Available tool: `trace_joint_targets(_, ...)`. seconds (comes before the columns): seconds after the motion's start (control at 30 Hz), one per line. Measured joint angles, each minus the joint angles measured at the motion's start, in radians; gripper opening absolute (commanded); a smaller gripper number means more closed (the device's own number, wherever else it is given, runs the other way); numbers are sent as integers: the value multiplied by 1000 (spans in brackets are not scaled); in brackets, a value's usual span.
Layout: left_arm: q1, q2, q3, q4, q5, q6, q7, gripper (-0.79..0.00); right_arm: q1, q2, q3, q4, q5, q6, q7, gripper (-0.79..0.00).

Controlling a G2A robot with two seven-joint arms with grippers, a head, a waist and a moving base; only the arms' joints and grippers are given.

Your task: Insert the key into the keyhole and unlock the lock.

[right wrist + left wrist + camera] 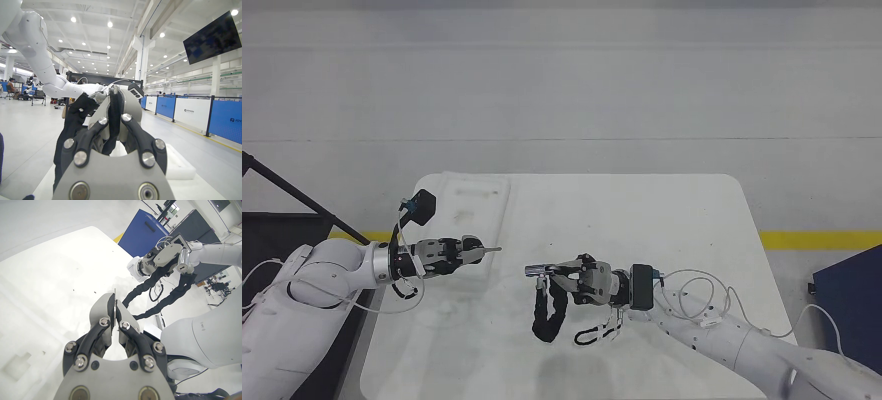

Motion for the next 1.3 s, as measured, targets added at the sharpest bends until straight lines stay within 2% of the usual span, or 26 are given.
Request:
trace_joint_targets(0.6,0,0,0,0,0,0,0,-785,0,0,0,0,0,0,0,-785)
trace_joint_targets(0.8,0,0,0,0,0,0,0,-785,-45,4,45,3,56,-16,17,-785)
trace_joint_targets(1.3,0,0,0,0,0,0,0,-785,-65,74,63,-102,107,-134,134,-785)
